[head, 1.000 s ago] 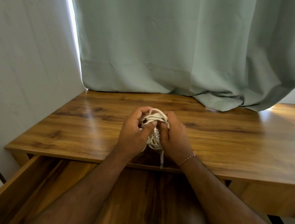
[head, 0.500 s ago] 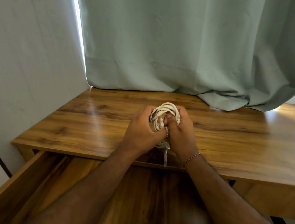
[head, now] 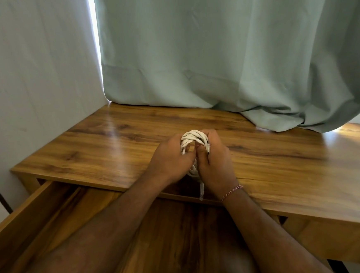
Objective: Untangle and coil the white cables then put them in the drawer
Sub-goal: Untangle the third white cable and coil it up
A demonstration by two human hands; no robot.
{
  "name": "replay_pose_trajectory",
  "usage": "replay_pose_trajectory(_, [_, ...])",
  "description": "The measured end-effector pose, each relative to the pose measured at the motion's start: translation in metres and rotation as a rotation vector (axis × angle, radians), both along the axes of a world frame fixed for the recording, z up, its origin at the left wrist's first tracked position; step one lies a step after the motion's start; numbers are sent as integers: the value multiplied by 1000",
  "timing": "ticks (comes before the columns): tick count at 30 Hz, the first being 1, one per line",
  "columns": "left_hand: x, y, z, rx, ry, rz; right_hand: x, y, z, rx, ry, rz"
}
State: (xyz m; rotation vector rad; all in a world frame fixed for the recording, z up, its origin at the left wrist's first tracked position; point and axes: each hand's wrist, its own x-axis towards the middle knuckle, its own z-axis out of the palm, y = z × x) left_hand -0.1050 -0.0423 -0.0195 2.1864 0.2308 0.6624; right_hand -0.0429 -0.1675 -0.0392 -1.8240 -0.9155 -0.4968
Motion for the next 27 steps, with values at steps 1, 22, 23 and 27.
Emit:
replay_pose_trajectory(1, [0,1,0,44,6,17,-1,1,-1,-4,-19,-1])
replay_pose_trajectory(22, [-3,36,-1,902,-104,44,23,-10,-5,-157,-143,-237])
replay_pose_trajectory(23, [-2,44,0,901,-125,-12,29,-14,-5,-202,-151,-250])
replay_pose_trajectory(27, [-5,70,5,882,-138,-124,43,-26,-3,-351,-182,-246])
